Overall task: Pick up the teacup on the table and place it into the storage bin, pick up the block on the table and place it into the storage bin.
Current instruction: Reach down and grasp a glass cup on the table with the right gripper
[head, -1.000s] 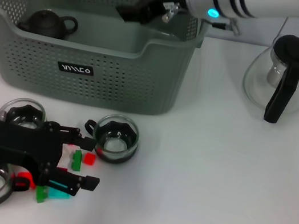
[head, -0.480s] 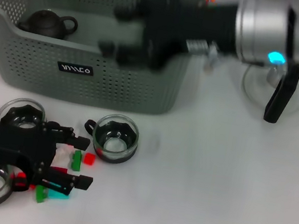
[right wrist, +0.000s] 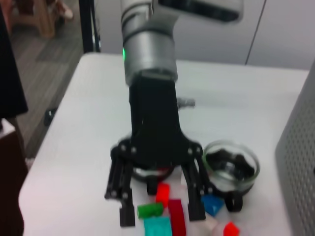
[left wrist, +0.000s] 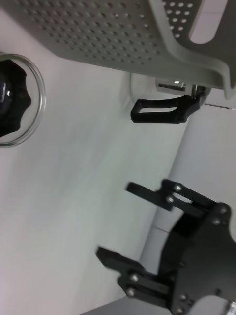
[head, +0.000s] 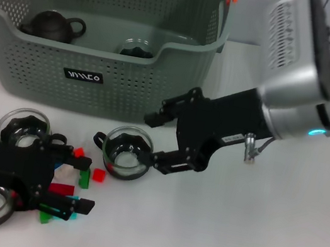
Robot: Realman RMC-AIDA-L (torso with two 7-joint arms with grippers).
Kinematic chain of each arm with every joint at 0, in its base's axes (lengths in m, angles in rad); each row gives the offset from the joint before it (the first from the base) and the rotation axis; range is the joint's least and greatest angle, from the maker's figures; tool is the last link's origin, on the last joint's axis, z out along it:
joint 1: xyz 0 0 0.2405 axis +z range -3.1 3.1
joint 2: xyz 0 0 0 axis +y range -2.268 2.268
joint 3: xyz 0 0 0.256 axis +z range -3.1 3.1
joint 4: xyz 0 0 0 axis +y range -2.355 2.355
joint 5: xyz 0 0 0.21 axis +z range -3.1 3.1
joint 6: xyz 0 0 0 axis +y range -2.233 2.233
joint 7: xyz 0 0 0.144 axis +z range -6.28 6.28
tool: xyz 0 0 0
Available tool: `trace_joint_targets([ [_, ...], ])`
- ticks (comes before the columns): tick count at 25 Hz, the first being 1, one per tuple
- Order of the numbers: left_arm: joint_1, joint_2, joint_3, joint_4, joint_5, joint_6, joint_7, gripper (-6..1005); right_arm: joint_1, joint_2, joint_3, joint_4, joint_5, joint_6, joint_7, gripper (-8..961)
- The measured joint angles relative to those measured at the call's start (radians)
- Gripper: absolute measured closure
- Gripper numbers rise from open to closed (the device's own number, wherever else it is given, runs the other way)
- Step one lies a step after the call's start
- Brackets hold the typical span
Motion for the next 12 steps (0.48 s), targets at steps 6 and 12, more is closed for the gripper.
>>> trace_joint_targets([
  [6, 0.007, 0.0, 0.0, 0.01, 0.002, 0.0, 0.0, 112, 0.093, 0.001, -0.069, 0.133, -0.06, 0.072, 0.001, 314],
  [12, 0.007, 0.0, 0.0, 0.01, 0.005, 0.0, 0.0, 112, 0.188, 0.002, -0.15, 0.265, -0.064, 0.154, 0.001, 314],
])
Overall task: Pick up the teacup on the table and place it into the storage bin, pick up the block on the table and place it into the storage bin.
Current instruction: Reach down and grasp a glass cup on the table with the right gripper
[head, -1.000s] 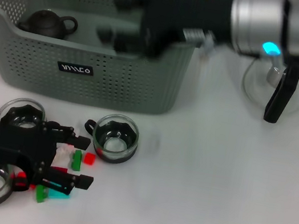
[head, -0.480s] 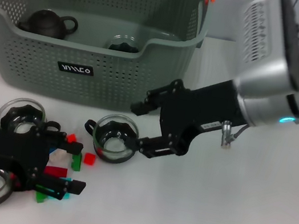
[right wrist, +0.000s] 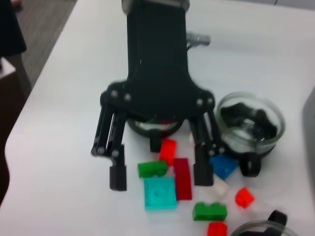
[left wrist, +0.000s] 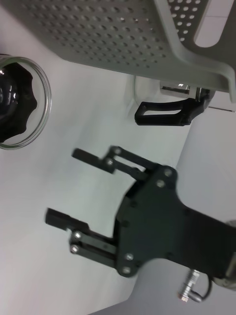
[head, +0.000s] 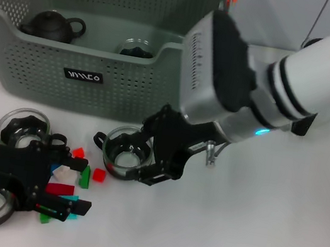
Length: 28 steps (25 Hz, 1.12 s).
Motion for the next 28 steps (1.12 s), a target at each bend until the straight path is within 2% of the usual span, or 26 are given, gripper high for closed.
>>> trace_joint_targets([
  [6, 0.0, 0.0, 0.0, 0.0, 0.0, -0.001, 0.001, 112, 0.071, 0.004, -0.109, 0.113, 0.0, 0.118, 0.022, 313],
  [11, 0.0, 0.0, 0.0, -0.001, 0.0, -0.001, 0.001, 112, 0.099, 0.008, -0.209, 0.167, 0.0, 0.22, 0.049, 313],
  [18, 0.0, 0.0, 0.0, -0.004, -0.001, -0.002, 0.006, 112, 0.101, 0.015, -0.33, 0.185, 0.007, 0.329, 0.096, 314],
  [28, 0.0, 0.0, 0.0, -0.006, -0.005, -0.001, 0.009, 112, 0.097, 0.02, -0.381, 0.201, 0.019, 0.361, 0.104, 313],
])
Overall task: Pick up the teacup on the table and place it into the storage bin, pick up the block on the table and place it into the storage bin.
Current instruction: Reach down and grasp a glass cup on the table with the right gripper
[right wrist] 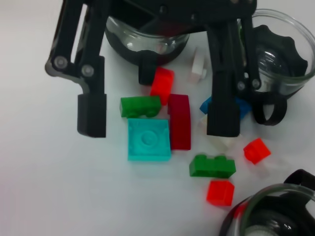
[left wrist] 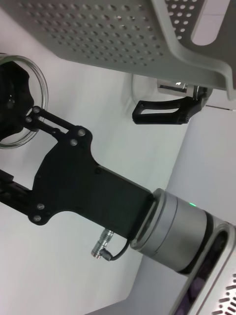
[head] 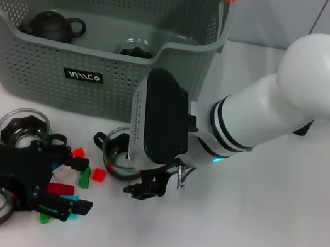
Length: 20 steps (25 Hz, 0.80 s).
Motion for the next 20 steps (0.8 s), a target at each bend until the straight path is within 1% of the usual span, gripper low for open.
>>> trace_joint_targets([
  [5, 0.0, 0.0, 0.0, 0.0, -0.001, -0.005, 0.0, 112, 0.003, 0.001, -0.026, 0.008, 0.001, 0.012, 0.007, 313],
  [10, 0.0, -0.001, 0.0, -0.003, -0.002, -0.01, 0.0, 112, 0.008, 0.002, -0.058, 0.01, -0.003, 0.04, 0.054, 327],
  [16, 0.0, -0.003, 0.0, -0.003, -0.002, -0.011, 0.0, 112, 0.014, -0.003, -0.072, 0.001, -0.007, 0.03, 0.072, 501],
  [20, 0.001, -0.003, 0.0, -0.003, -0.002, -0.011, 0.0, 112, 0.024, -0.007, -0.068, 0.0, -0.007, 0.002, 0.088, 683],
])
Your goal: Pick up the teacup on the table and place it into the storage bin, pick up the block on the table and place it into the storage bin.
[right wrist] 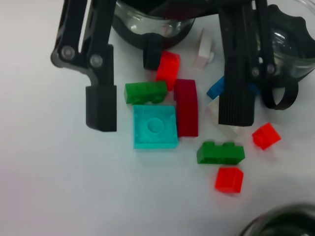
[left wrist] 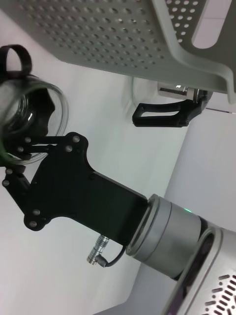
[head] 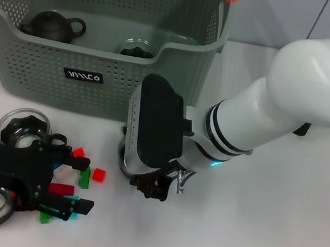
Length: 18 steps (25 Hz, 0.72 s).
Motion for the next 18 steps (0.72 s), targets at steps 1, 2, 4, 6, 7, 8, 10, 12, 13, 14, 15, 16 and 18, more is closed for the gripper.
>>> trace_joint_targets([
  [1, 0.001, 0.0, 0.0, 0.0, 0.0, 0.0, 0.0, 112, 0.003, -0.001, 0.001, 0.0, 0.0, -0.004, 0.008, 729],
  [2, 0.002, 0.0, 0.0, 0.0, 0.0, 0.0, 0.0, 112, 0.005, -0.002, 0.002, 0.0, 0.0, -0.009, 0.015, 749],
  [4, 0.004, -0.001, 0.0, 0.001, 0.0, 0.001, 0.0, 113, 0.005, -0.003, 0.003, -0.006, 0.0, -0.017, 0.025, 789],
  [6, 0.007, -0.002, 0.0, 0.003, -0.001, 0.005, -0.001, 113, -0.003, -0.006, 0.005, -0.029, 0.0, -0.026, 0.036, 829],
  [7, 0.008, -0.002, -0.001, 0.004, -0.001, 0.007, -0.001, 113, -0.01, -0.009, 0.006, -0.044, 0.0, -0.03, 0.042, 849],
  [8, 0.008, -0.002, -0.002, 0.006, -0.001, 0.008, -0.001, 113, -0.02, -0.011, 0.011, -0.065, -0.001, -0.039, 0.048, 869],
  [10, 0.01, -0.002, -0.003, 0.007, -0.001, 0.009, -0.001, 113, -0.047, -0.016, 0.04, -0.112, -0.016, -0.067, 0.055, 889],
  [12, 0.011, -0.002, -0.004, 0.008, 0.0, 0.011, -0.001, 113, -0.083, -0.016, 0.097, -0.172, -0.058, -0.118, 0.063, 888],
  [13, 0.011, -0.001, -0.004, 0.008, 0.0, 0.013, -0.001, 113, -0.102, -0.016, 0.126, -0.205, -0.083, -0.147, 0.071, 888],
  [14, 0.011, -0.001, -0.004, 0.009, 0.0, 0.015, -0.001, 113, -0.131, -0.016, 0.164, -0.258, -0.114, -0.19, 0.081, 888],
  [15, 0.011, -0.001, -0.003, 0.009, 0.0, 0.016, -0.001, 113, -0.156, -0.016, 0.199, -0.308, -0.137, -0.23, 0.09, 888],
  [16, 0.011, 0.0, -0.003, 0.009, 0.0, 0.017, -0.001, 113, -0.178, -0.016, 0.235, -0.356, -0.148, -0.271, 0.094, 888],
  [18, 0.011, 0.001, -0.003, 0.01, -0.001, 0.018, -0.002, 113, -0.216, -0.016, 0.314, -0.465, -0.157, -0.367, 0.098, 888],
])
